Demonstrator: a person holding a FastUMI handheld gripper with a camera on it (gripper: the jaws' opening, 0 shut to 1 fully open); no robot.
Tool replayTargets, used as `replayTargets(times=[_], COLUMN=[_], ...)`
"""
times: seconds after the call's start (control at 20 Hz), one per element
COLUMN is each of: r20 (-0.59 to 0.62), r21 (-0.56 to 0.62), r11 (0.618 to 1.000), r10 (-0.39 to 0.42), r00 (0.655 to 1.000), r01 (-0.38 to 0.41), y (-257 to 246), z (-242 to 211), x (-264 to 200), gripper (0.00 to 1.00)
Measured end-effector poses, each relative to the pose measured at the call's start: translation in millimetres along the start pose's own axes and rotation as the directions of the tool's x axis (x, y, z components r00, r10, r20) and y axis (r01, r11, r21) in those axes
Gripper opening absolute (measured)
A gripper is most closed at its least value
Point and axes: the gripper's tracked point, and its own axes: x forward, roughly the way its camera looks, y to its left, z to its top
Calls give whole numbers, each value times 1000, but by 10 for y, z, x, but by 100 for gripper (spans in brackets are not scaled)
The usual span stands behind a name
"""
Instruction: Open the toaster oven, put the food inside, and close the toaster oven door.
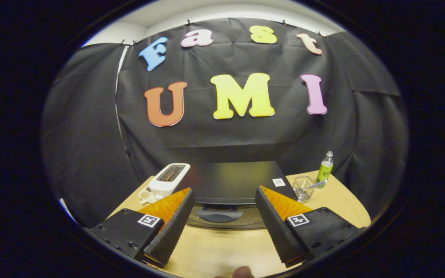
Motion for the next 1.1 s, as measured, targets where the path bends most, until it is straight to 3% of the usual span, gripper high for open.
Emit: replayTargets(times=[0.2, 0.6, 1.1], r20=[-94, -144, -148], r21=[27, -20, -39], r11=[999, 998, 991], r10=[-15, -69, -133], r00=[995, 987, 980], r01=[18, 67, 128], y=[-29, -6, -2], z=[-416, -692, -854], x=[464, 882, 718], gripper=[100, 100, 100])
